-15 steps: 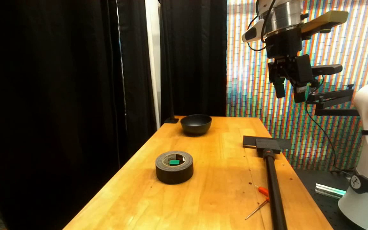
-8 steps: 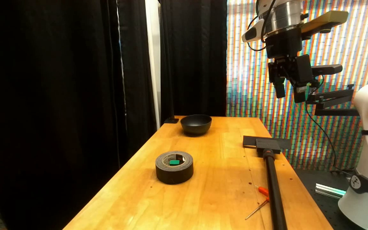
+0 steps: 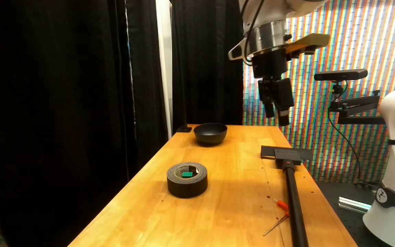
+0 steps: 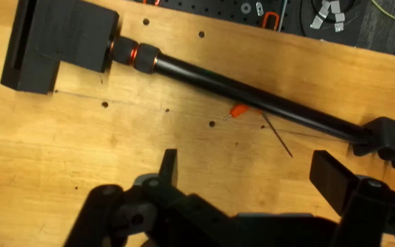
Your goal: Slide the tape to the left
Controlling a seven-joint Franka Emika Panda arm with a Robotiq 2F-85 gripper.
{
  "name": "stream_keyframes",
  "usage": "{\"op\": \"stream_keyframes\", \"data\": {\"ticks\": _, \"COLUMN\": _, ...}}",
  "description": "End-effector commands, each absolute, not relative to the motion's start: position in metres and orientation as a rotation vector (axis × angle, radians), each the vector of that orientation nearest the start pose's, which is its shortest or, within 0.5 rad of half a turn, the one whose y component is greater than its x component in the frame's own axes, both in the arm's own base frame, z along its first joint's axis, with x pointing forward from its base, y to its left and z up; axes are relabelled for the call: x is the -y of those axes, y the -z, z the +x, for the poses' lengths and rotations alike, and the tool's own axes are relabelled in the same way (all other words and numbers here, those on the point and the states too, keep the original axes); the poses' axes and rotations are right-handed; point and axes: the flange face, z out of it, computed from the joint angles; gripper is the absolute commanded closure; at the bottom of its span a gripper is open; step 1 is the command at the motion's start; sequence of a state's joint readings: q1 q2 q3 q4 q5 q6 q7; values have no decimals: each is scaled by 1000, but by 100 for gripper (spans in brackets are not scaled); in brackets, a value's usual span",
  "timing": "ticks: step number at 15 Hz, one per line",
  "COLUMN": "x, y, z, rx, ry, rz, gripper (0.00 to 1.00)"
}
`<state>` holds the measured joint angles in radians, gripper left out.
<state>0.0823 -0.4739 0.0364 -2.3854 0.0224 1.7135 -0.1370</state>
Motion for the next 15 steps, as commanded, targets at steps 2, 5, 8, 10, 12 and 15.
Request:
{"op": "stream_keyframes", "data": {"ticks": 2, "x": -81, "y": -455, "z": 476, "rx": 426, "ry": -280, "rz": -3081, "gripper": 0}}
{"op": "stream_keyframes", "data": {"ticks": 5, "x": -83, "y": -444, "z": 517, "rx": 452, "ry": -249, "rz": -3077, "gripper": 0}}
{"op": "stream_keyframes", "data": {"ticks": 8, "x": -70, "y": -438, "z": 546, "rx": 434, "ry": -221, "rz": -3059, "gripper": 0}}
{"op": "stream_keyframes", "data": {"ticks": 10, "x": -55, "y": -435, "z": 558, "rx": 413, "ry": -214, "rz": -3051, "gripper": 0}}
{"op": "stream_keyframes", "data": {"ticks": 12, "x": -42, "y": -429, "z": 567, "rx": 408, "ry": -214, "rz": -3039, "gripper": 0}}
{"op": "stream_keyframes", "data": {"ticks": 15, "x": -32, "y": -418, "z": 578, "rx": 429, "ry": -226, "rz": -3023, "gripper": 0}}
